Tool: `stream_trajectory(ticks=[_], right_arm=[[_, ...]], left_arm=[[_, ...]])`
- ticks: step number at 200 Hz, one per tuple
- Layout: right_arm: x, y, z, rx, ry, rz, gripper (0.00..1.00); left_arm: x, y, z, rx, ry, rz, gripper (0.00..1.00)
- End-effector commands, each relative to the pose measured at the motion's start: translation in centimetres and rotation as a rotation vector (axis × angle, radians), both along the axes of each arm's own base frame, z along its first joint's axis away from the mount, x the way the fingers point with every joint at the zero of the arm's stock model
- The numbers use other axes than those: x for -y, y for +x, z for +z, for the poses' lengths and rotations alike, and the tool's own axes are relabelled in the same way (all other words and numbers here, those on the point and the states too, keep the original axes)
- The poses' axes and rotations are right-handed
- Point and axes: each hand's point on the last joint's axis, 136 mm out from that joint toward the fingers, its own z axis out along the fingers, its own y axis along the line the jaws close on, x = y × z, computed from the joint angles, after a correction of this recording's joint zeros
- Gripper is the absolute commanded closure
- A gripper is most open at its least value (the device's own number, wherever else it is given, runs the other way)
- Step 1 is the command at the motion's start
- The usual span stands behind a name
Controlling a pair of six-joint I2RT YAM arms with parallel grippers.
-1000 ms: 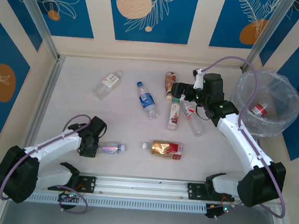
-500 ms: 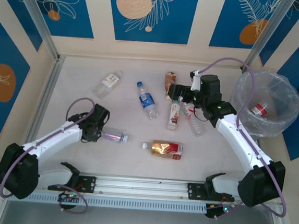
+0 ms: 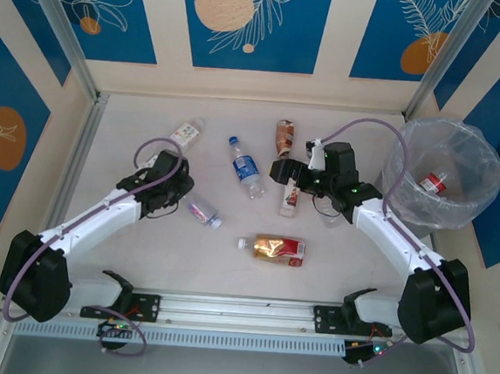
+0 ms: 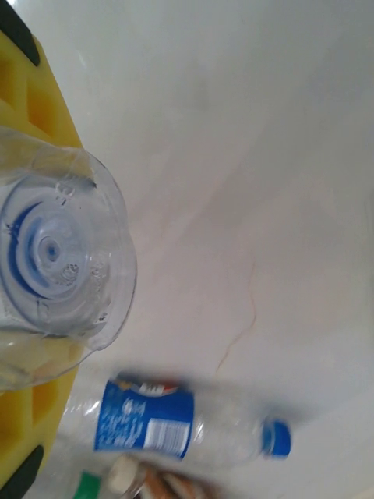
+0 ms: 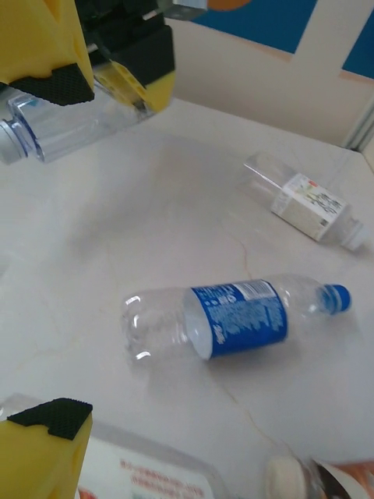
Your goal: Put the plastic bottles in the bin
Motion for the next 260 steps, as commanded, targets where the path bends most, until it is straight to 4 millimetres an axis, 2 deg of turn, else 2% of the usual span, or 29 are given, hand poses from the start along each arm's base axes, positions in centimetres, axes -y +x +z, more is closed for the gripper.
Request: stream_trajectory(ticks=[1, 56, 92, 108, 122, 156, 186, 260], right_arm=[[-2.6, -1.7, 0.0, -0.055, 0.139, 0.102, 0.01], [-5.1, -4.3, 0.7, 0.023, 0.183, 0.3, 0.01], [-7.4, -7.4, 2.6, 0.075, 0.285, 0.517, 0.01], [-8.2, -8.3, 1.9, 0.076, 0.248, 0.549, 0.01], [-8.5, -8.3, 1.0, 0.059, 0.224, 0.53, 0.01], [-10.1, -8.5, 0.7, 0.028, 0.26, 0.538, 0.0], [-11.1, -8.7, -0.4, 0.026, 0.25, 0.549, 0.11], [-11.5, -8.2, -2.0, 0.031, 0.244, 0.545, 0.4]], left_arm=[[3.6, 2.2, 3.5, 0.136, -0.065, -0.21, 0.75], [7.6, 3.2, 7.5, 0.277, -0.16, -0.414, 0.75], [9.3, 3.8, 9.0, 0.308, -0.208, -0.477, 0.74], [9.5, 4.5, 9.3, 0.319, -0.219, -0.463, 0.74], [9.7, 5.2, 9.6, 0.32, -0.23, -0.439, 0.74], [11.0, 6.2, 10.0, 0.332, -0.289, -0.454, 0.74], [11.1, 6.6, 9.8, 0.331, -0.306, -0.436, 0.74], [10.9, 6.9, 9.6, 0.326, -0.319, -0.404, 0.75]])
